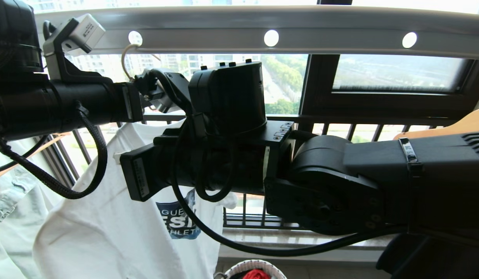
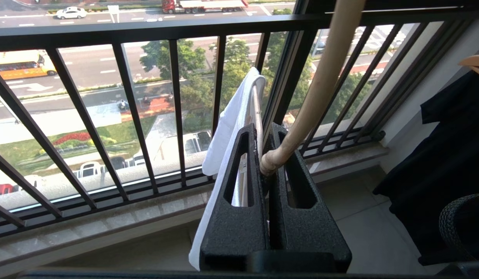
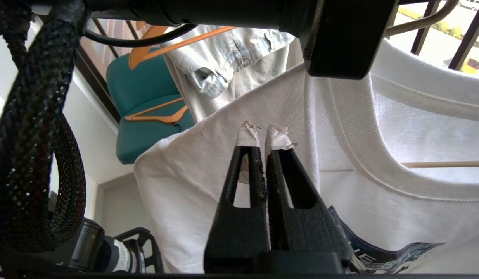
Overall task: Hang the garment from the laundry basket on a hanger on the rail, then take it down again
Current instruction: Take the clothes off the clothes rack
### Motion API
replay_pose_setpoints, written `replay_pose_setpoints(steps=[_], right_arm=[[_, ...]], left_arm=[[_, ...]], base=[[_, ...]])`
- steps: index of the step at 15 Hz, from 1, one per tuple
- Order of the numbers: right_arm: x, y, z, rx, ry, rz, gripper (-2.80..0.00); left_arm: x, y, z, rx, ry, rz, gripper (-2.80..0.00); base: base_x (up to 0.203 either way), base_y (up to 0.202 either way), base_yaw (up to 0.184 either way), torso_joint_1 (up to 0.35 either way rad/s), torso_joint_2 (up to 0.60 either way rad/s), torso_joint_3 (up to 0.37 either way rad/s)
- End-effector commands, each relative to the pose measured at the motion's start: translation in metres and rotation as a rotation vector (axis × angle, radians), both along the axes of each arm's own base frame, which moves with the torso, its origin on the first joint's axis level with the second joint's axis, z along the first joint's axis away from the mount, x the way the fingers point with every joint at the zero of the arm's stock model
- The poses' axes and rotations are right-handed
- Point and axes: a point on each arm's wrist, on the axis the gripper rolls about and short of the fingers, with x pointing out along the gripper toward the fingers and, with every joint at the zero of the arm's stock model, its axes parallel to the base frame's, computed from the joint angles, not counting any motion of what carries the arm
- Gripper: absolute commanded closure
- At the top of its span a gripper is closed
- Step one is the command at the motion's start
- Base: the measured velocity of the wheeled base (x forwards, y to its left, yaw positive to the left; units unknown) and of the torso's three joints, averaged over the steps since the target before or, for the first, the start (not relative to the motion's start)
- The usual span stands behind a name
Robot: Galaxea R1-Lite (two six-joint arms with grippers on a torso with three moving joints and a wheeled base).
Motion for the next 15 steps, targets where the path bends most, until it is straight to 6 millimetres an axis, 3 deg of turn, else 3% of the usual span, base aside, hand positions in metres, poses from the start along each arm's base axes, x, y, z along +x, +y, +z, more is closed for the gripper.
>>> replay_pose_setpoints(steps=[1,6,9,15], right_arm=[[0.003,-0.002,0.001,-0.010,-0.029,-0.006,-2.80],[0.033,0.001,-0.021,-0.044,-0.125,-0.034,-2.80],[0.045,0.007,-0.021,-0.018,-0.168,-0.041,-2.80],[0.049,0.012,-0.019,-0.001,-0.182,-0.020,-2.80]], left_arm=[[-0.001,0.000,0.001,-0.003,-0.006,-0.002,0.00],[-0.002,0.001,0.002,-0.004,-0.008,-0.002,0.00],[-0.002,0.001,0.003,-0.004,-0.010,-0.002,0.00],[-0.002,0.001,0.006,-0.008,-0.021,-0.002,0.00]], base=[[0.000,0.000,0.000,0.000,0.00,0.000],[0.000,0.000,0.000,0.000,0.00,0.000],[0.000,0.000,0.000,0.000,0.00,0.000],[0.000,0.000,0.000,0.000,0.00,0.000]])
